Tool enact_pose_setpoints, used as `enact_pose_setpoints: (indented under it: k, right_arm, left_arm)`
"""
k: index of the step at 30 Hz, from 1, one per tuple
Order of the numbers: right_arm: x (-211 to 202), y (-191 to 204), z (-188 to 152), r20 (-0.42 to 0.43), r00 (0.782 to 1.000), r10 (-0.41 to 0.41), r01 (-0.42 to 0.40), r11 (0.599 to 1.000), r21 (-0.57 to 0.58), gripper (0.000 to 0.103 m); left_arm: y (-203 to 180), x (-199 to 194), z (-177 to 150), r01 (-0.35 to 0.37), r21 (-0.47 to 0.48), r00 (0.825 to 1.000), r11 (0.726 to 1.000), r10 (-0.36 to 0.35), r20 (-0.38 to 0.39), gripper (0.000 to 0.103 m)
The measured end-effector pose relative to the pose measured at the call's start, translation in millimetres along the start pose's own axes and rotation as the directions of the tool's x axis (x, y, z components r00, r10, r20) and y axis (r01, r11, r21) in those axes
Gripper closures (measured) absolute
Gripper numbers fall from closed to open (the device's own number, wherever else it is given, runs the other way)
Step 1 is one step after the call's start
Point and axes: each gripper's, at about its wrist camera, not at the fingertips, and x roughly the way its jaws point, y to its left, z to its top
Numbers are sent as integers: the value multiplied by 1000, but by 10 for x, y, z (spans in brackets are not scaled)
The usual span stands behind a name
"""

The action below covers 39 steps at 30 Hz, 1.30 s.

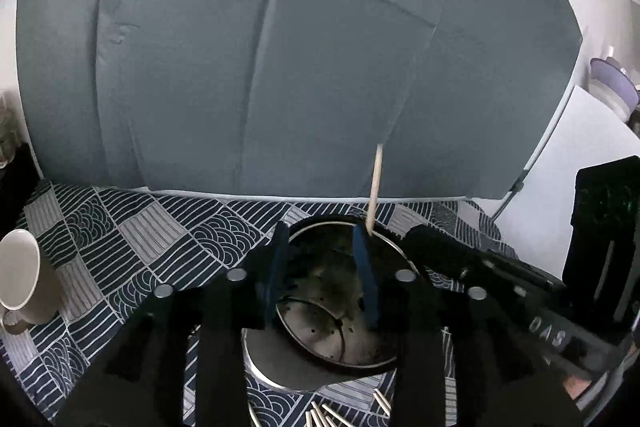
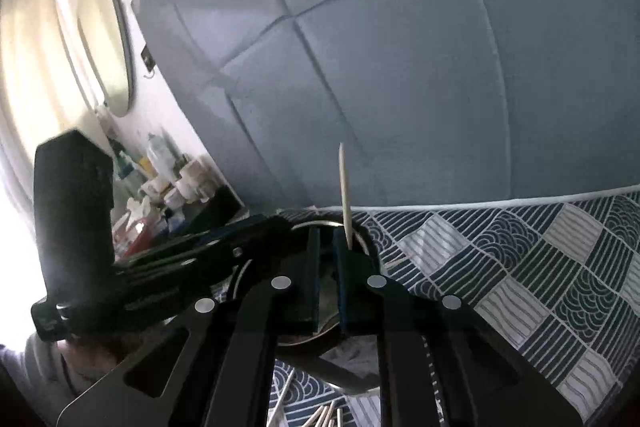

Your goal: Organize utensils

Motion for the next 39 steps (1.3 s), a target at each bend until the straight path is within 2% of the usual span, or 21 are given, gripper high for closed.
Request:
enact_pose_setpoints:
  k: [2, 3, 5, 11, 13, 14, 19, 22, 27, 32, 39]
  right_arm:
    - [-54, -23, 35, 4, 1000, -12, 12, 1000, 7, 90]
    - [-94, -50, 59, 5, 1000, -28, 28, 999, 16, 80]
    - [-165, -85, 88, 14, 998, -55, 54, 998, 24, 67]
    - [-340, -229, 128, 19, 995, -100, 98, 992, 77, 47]
    - [-370, -278, 125, 9, 994, -109, 108, 989, 100, 36]
    - [-379, -307, 121, 3, 994, -108, 106, 988, 116, 35]
    - [-358, -449, 81, -43, 992, -121, 127, 978, 166, 17]
    - [-310, -558, 35, -94, 987, -129, 147, 967, 208, 17]
    - [-204, -779, -98, -185, 973, -140, 192, 934, 303, 16]
    - [-149, -886, -276, -237, 959, -155, 228, 920, 320, 16]
    - [-150, -917, -454, -284, 942, -179, 260, 924, 281, 16]
  left_arm:
    - [26, -44, 25, -6, -5, 1000, 1000, 6, 9, 57]
    - [40, -58, 38, -7, -10, 1000, 1000, 7, 12, 53]
    - [110, -112, 77, -20, -30, 1000, 999, 21, 18, 49]
    - [418, -249, 144, -74, -98, 997, 992, 77, 19, 33]
    - [563, -296, 148, -101, -133, 994, 986, 105, 20, 28]
    - [633, -313, 146, -112, -153, 993, 982, 116, 18, 26]
    - [968, -343, 71, -189, -234, 981, 954, 194, -3, 14]
    - [1114, -310, -29, -245, -243, 969, 939, 242, -41, 8]
    - [1298, -187, -248, -294, -248, 955, 923, 274, -113, 7]
    - [1278, -21, -427, -303, -140, 944, 943, 278, -175, 7]
    - [1192, 275, -590, -289, -15, 928, 957, 277, -248, 7]
